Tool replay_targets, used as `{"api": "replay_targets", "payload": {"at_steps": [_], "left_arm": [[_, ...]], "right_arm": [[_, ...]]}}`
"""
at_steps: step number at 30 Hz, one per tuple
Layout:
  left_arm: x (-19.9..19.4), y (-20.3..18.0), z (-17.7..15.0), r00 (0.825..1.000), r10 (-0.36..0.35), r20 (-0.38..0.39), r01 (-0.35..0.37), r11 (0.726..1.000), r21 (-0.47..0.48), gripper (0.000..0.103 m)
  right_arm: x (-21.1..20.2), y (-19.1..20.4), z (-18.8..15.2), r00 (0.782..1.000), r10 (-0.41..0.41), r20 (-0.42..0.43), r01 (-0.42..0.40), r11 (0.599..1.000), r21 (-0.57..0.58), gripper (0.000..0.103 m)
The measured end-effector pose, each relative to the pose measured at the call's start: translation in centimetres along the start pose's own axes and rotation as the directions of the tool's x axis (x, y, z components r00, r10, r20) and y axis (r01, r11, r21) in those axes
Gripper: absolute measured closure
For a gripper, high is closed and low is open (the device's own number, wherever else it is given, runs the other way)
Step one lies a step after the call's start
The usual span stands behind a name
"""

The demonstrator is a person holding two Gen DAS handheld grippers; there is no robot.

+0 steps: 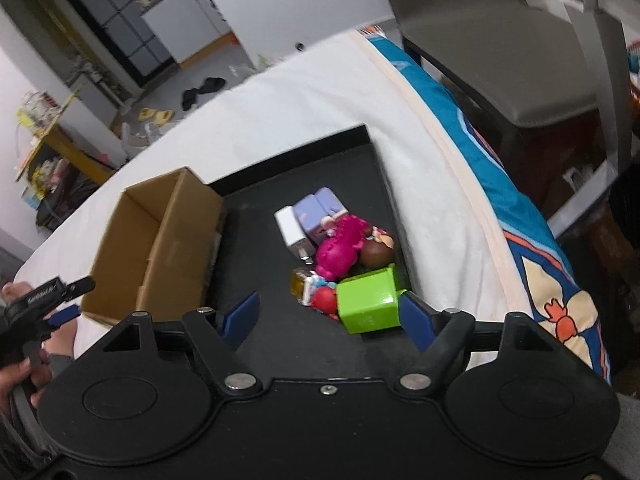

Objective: Organize rigid objects
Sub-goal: 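Move the left gripper to the box wall and grip it while the right gripper approaches the green cube, then grasp the lime-green cube with the right gripper and lift it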

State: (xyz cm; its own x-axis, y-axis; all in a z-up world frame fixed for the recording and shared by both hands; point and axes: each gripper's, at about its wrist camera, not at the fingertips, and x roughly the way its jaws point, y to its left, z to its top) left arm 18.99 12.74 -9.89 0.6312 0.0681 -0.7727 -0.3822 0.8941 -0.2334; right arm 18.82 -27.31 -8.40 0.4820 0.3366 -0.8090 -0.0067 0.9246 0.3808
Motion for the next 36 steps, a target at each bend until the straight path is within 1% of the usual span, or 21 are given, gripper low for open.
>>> {"api": "replay_targets", "payload": {"at_steps": [2, 3, 5, 7, 9, 11, 12, 16, 17, 19, 21, 25, 26, 28, 29, 30, 33, 36], "left_arm": [[0.4, 0.1, -0.2, 1.000, -0.007, 0.001, 0.007, 1.000, 0.008, 0.039], [0.7, 0.2, -0.3, 1.000, -0.001, -0.004, 0.001, 1.000, 0.011, 0.042], [1.3, 0.6, -0.5, 1.000, -0.018, -0.017, 0.017, 1.000, -0.015, 0.046], [1.8, 1.0, -0.7, 0.999, -0.045, -0.031, 0.044, 0.998, -0.042, 0.047], [2.1, 1.3, -0.9, 0.999, -0.041, -0.031, 0.039, 0.998, -0.047, 0.056], [2.1, 1.4, -1.2, 0.999, -0.039, -0.022, 0.038, 0.998, -0.047, 0.059], [2.0, 1.5, -1.3, 0.999, -0.039, -0.019, 0.038, 0.998, -0.048, 0.063], [1.8, 1.9, -1.3, 0.999, -0.046, -0.014, 0.045, 0.998, -0.052, 0.068], [1.7, 1.8, -1.3, 0.999, -0.046, -0.004, 0.046, 0.998, -0.045, 0.073], [1.5, 1.9, -1.2, 0.999, -0.054, 0.003, 0.054, 0.997, -0.051, 0.074], [1.2, 2.1, -1.3, 0.998, -0.056, 0.013, 0.057, 0.997, -0.055, 0.083], [0.8, 2.3, -1.6, 0.997, -0.069, 0.019, 0.070, 0.996, -0.050, 0.086], [0.7, 2.3, -1.7, 0.997, -0.071, 0.019, 0.072, 0.996, -0.051, 0.086], [0.5, 2.5, -1.8, 0.997, -0.076, 0.021, 0.077, 0.996, -0.051, 0.086], [0.4, 2.5, -1.9, 0.996, -0.081, 0.022, 0.082, 0.995, -0.053, 0.086], [0.3, 2.6, -1.9, 0.996, -0.084, 0.023, 0.085, 0.995, -0.052, 0.086], [0.1, 2.9, -2.0, 0.996, -0.091, 0.024, 0.092, 0.994, -0.058, 0.087], [0.0, 2.9, -2.1, 0.996, -0.089, 0.030, 0.090, 0.995, -0.046, 0.087]], "right_arm": [[0.9, -0.3, 0.2, 1.000, -0.020, -0.016, 0.020, 1.000, 0.016, 0.030], [1.3, -0.4, 0.3, 0.999, -0.026, -0.023, 0.027, 0.999, 0.020, 0.030], [2.3, -0.6, 0.5, 0.998, -0.040, -0.043, 0.041, 0.999, 0.021, 0.031], [3.3, -0.7, 0.6, 0.996, -0.058, -0.062, 0.059, 0.998, 0.021, 0.032], [4.2, -0.6, 0.6, 0.994, -0.076, -0.079, 0.077, 0.997, 0.014, 0.034], [4.9, -0.4, 0.6, 0.991, -0.096, -0.091, 0.096, 0.995, -0.006, 0.034], [5.3, -0.3, 0.7, 0.990, -0.109, -0.095, 0.108, 0.994, -0.018, 0.034], [6.3, 0.2, 0.6, 0.984, -0.139, -0.107, 0.133, 0.989, -0.063, 0.034], [6.6, 0.4, 0.5, 0.982, -0.158, -0.103, 0.149, 0.985, -0.088, 0.034], [7.0, 0.6, 0.3, 0.978, -0.177, -0.107, 0.166, 0.980, -0.107, 0.033], [7.4, 0.8, 0.2, 0.976, -0.181, -0.119, 0.167, 0.979, -0.117, 0.033], [8.0, 1.1, -0.1, 0.971, -0.205, -0.125, 0.187, 0.972, -0.143, 0.034], [8.1, 1.1, -0.1, 0.970, -0.210, -0.126, 0.191, 0.971, -0.146, 0.035], [8.3, 1.2, -0.3, 0.967, -0.218, -0.129, 0.197, 0.968, -0.157, 0.042], [8.5, 1.1, -0.5, 0.966, -0.219, -0.135, 0.196, 0.967, -0.161, 0.050], [8.7, 1.1, -0.6, 0.965, -0.220, -0.146, 0.195, 0.967, -0.163, 0.052], [8.6, 1.4, -0.9, 0.965, -0.221, -0.144, 0.194, 0.964, -0.185, 0.053], [8.3, 1.5, -1.1, 0.968, -0.202, -0.148, 0.174, 0.968, -0.182, 0.053]]}}
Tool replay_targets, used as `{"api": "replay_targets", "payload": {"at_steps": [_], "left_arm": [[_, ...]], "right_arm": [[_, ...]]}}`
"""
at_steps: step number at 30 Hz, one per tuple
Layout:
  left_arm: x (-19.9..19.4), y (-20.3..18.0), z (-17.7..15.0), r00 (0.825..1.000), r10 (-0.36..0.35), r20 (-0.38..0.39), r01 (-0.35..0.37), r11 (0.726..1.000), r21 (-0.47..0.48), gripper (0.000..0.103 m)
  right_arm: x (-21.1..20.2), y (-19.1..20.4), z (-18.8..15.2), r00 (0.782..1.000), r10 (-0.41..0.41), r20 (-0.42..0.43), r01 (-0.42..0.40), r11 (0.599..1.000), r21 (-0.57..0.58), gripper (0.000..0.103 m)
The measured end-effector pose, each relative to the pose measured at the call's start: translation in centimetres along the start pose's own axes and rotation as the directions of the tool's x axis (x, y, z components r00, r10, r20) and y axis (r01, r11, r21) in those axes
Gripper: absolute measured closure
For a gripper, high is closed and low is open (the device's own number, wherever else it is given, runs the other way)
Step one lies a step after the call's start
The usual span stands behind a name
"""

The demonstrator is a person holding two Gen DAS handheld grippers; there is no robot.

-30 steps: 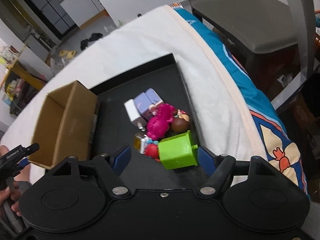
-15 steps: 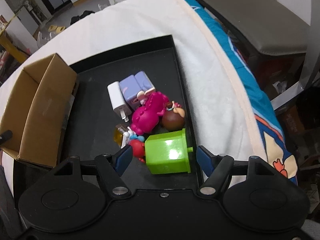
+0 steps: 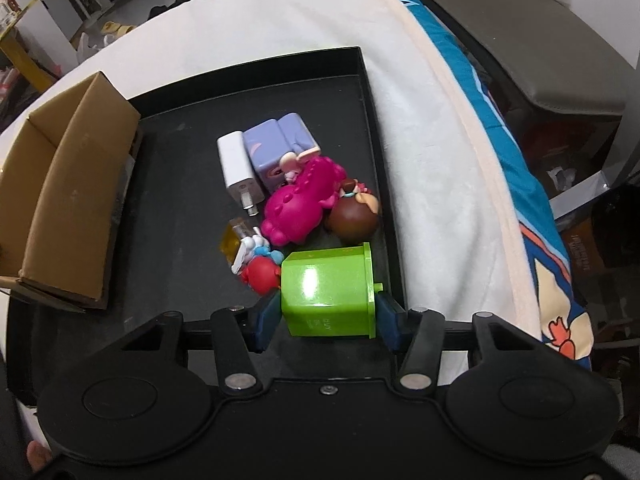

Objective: Organize rigid objects
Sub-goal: 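Grasp the lime-green cube with the right gripper and lift it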

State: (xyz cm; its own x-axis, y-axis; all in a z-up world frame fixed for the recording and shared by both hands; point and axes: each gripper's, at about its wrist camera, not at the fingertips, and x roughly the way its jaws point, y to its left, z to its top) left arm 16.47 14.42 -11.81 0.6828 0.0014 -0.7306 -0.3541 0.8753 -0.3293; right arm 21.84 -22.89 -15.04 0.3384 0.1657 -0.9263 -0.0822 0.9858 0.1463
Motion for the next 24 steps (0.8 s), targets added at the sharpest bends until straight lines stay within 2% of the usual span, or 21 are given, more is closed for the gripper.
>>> {"api": "replay_targets", "payload": {"at_steps": [13, 24], "left_arm": [[-0.4, 1.1, -0.4, 0.998, -0.057, 0.007, 0.057, 0.998, 0.024, 0.087], [-0.5, 1.7, -0.3, 0.996, -0.084, 0.011, 0.083, 0.996, 0.025, 0.086]], "right_arm": [[-3.1, 0.8, 0.2, 0.998, 0.037, 0.049, -0.038, 0.999, 0.020, 0.054], [-6.1, 3.9, 1.0, 0.990, 0.084, 0.113, -0.082, 0.996, -0.024, 0.054]]}}
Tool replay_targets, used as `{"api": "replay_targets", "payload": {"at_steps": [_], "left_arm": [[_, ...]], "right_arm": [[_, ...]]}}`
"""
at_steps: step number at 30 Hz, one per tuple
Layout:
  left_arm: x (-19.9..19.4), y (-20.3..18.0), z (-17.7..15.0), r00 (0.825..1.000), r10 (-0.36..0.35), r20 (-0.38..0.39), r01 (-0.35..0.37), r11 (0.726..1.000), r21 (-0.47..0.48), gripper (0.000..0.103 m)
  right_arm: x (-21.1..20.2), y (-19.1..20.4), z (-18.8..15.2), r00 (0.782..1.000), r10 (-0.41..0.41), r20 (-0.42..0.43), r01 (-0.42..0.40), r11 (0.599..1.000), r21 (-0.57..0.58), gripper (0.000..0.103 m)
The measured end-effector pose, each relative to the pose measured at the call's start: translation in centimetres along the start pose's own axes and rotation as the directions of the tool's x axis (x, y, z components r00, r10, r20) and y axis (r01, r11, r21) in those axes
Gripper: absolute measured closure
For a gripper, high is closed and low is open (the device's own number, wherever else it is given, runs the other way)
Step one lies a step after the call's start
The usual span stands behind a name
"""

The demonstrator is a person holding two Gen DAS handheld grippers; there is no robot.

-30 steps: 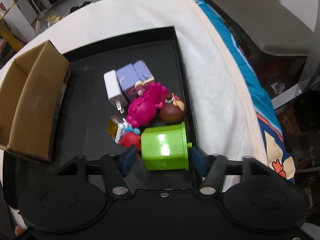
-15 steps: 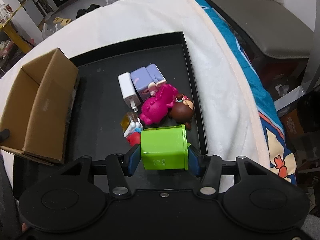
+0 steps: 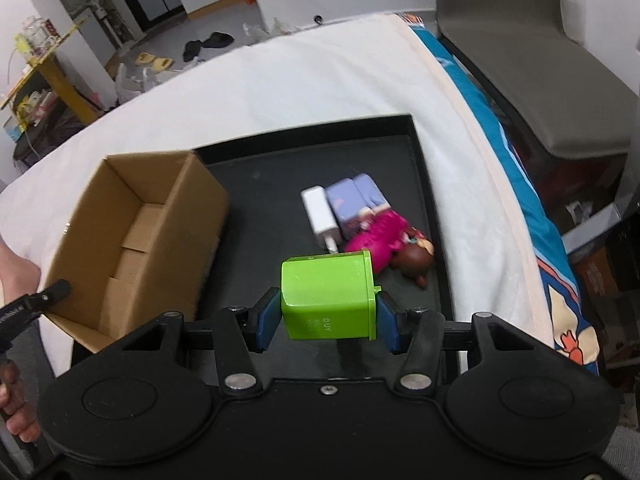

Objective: Organize rigid objects
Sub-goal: 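Grasp the lime-green cube with the right gripper and lift it, then carry the green cube over the box and release it inside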

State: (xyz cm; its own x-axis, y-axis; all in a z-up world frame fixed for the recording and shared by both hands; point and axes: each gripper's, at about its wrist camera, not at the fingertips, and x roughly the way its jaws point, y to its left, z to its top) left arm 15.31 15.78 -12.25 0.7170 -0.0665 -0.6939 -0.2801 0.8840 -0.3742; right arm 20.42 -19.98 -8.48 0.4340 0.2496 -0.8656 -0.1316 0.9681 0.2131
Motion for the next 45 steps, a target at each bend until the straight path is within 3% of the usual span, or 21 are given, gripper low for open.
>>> {"api": "replay_targets", "payload": {"at_steps": [22, 45], "left_arm": [[0.0, 0.4, -0.5, 0.999, -0.043, -0.032, 0.041, 0.997, -0.069, 0.085], [0.2, 0.2, -1.0, 0.996, -0.062, -0.063, 0.057, 0.995, -0.081, 0.084]], "right_arm": [[-2.2, 9.3, 3.2, 0.993, 0.092, 0.070, -0.085, 0.991, -0.106, 0.054], [2.4, 16.8, 3.8, 0.992, 0.121, 0.025, -0.115, 0.978, -0.173, 0.054]]}}
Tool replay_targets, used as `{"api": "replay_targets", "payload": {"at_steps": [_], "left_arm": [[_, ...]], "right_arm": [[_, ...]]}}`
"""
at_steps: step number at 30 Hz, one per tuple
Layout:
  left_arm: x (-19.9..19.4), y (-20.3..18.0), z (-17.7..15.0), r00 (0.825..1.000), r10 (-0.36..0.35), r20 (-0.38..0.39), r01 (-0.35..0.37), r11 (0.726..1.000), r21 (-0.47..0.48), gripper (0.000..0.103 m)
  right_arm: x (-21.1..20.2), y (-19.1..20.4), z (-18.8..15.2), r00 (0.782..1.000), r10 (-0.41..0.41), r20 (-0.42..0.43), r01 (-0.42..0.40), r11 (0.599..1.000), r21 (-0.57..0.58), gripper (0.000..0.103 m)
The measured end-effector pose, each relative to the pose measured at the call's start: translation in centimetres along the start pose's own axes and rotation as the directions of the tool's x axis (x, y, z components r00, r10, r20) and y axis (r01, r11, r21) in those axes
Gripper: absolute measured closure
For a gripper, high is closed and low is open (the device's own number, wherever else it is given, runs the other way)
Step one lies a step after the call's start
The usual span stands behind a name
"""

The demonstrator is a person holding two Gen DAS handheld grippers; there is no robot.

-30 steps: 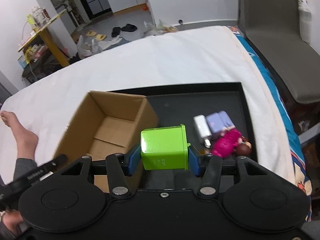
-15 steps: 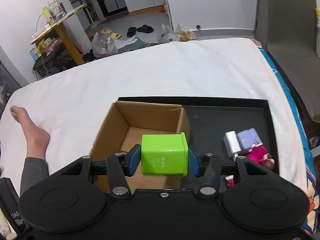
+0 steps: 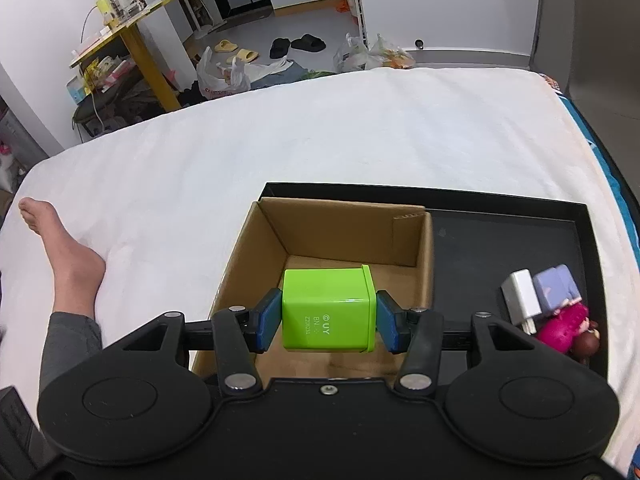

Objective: Organize rigid objects
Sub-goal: 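Carry the green cube over the box and release it inside, then move the right gripper back to the toys and grasp the red-and-blue figure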

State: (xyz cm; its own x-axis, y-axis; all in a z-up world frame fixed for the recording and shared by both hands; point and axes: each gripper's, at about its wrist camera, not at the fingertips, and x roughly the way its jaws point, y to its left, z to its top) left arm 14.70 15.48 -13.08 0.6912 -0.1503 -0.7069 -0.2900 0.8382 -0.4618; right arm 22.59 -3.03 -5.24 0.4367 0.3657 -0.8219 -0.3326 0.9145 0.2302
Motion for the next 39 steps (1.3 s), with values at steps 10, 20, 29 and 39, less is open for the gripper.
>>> {"api": "replay_targets", "payload": {"at_steps": [10, 20, 29, 39], "left_arm": [[0.1, -0.1, -0.1, 1.000, 0.005, 0.001, -0.005, 1.000, 0.012, 0.085], [0.0, 0.0, 0.1, 1.000, -0.003, -0.004, 0.003, 1.000, 0.014, 0.085], [-0.2, 0.0, -0.1, 1.000, -0.007, 0.002, 0.007, 1.000, 0.018, 0.085], [-0.8, -0.8, 0.4, 1.000, 0.001, 0.019, -0.002, 0.998, 0.064, 0.084]], "right_arm": [[2.9, 0.5, 1.1, 0.999, 0.004, -0.033, -0.003, 1.000, 0.012, 0.054], [1.4, -0.6, 1.4, 0.999, 0.033, -0.007, -0.033, 0.999, 0.039, 0.035], [-1.8, -2.6, -0.3, 1.000, -0.016, -0.009, 0.016, 1.000, 0.011, 0.014], [-5.0, -5.7, -1.2, 1.000, -0.011, -0.006, 0.011, 1.000, 0.020, 0.009]]}}
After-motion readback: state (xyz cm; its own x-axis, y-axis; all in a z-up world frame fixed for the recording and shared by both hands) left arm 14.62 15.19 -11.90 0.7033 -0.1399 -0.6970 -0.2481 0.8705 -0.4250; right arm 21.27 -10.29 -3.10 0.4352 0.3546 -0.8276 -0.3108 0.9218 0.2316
